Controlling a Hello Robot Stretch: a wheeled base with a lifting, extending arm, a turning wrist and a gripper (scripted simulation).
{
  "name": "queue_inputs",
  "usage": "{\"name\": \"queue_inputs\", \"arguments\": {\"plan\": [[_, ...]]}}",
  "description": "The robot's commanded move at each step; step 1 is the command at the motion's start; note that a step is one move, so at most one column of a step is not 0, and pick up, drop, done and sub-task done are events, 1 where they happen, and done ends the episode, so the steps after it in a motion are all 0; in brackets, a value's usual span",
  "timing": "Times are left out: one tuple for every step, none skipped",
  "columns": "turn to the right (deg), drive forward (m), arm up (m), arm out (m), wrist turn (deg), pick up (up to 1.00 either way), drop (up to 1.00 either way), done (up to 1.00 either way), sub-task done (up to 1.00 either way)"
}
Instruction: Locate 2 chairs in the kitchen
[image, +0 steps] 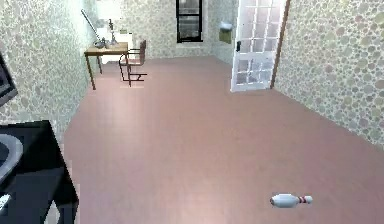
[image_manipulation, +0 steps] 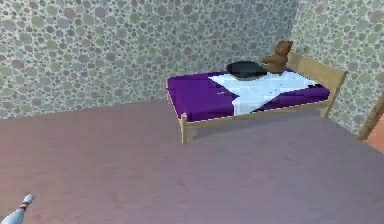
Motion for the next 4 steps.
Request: {"name": "queue_inputs", "arguments": {"plan": [[0.0,1.0,0.0,0.0,0.0,0.0,0.0,0.0,0.0],[-6.0,0.0,0.0,0.0,0.0,0.0,0.0,0.0,0.0],[0.0,0.45,0.0,0.0,0.0,0.0,0.0,0.0,0.0],[6.0,0.0,0.0,0.0,0.0,0.0,0.0,0.0,0.0]]}}
